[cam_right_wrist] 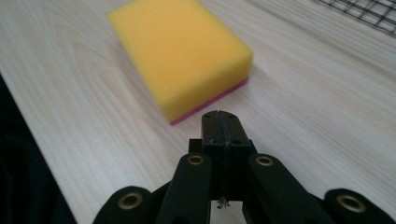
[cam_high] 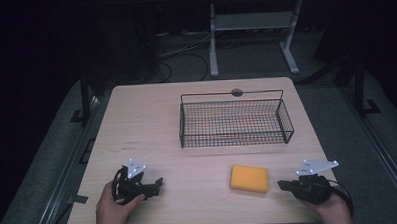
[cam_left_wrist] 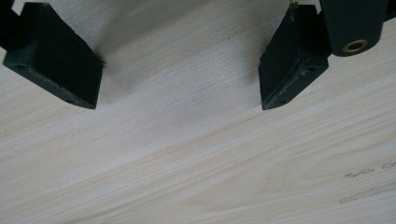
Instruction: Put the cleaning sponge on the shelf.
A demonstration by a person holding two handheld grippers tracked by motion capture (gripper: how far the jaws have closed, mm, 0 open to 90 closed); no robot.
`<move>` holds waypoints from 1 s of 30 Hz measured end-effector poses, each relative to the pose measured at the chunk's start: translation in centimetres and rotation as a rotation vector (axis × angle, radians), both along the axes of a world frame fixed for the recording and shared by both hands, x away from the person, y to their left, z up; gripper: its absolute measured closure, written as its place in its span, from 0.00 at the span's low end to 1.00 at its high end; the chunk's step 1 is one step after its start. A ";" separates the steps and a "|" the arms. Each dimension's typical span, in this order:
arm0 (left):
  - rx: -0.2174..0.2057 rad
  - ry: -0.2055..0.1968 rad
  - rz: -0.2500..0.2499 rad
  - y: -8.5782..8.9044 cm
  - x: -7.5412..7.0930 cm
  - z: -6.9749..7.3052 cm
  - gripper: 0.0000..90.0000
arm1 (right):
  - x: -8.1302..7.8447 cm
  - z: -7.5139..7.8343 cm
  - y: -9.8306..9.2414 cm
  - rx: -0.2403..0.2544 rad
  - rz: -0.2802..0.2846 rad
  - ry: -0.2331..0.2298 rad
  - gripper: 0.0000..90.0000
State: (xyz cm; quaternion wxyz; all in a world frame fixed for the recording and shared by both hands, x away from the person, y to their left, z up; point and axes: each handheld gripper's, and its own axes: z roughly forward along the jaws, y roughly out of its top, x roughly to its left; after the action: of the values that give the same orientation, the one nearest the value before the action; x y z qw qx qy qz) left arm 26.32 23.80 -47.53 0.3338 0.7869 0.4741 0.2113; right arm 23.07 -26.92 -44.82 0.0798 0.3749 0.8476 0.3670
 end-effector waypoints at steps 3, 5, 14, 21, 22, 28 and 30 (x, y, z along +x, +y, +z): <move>0.000 0.000 0.000 0.0 0.0 0.0 0.14 | -0.3 0.0 0.4 0.007 0.013 0.004 1.00; 0.000 0.000 0.000 0.0 0.0 0.0 0.14 | -0.4 0.0 0.7 0.012 0.026 0.005 1.00; 0.000 0.000 0.000 0.0 0.0 0.0 0.14 | -1.4 0.1 2.1 0.038 0.085 0.018 1.00; 0.000 0.000 0.000 0.0 0.0 0.0 0.14 | -1.3 -0.5 3.3 0.026 0.123 0.038 1.00; 0.000 0.000 0.000 0.0 0.0 0.0 0.14 | -1.2 -0.5 3.4 0.024 0.124 0.039 1.00; 0.000 0.000 0.000 0.0 0.0 0.0 0.14 | -0.9 -0.7 3.7 0.021 0.127 0.049 1.00; 0.000 0.000 0.000 0.0 0.0 0.0 0.14 | -0.8 -0.7 3.7 0.020 0.127 0.048 1.00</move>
State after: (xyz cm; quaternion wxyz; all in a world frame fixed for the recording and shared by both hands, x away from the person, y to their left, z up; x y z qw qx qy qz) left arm 26.32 23.80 -47.53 0.3336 0.7870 0.4740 0.2114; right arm 22.27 -23.18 -45.57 0.0322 0.3297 0.8677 0.3706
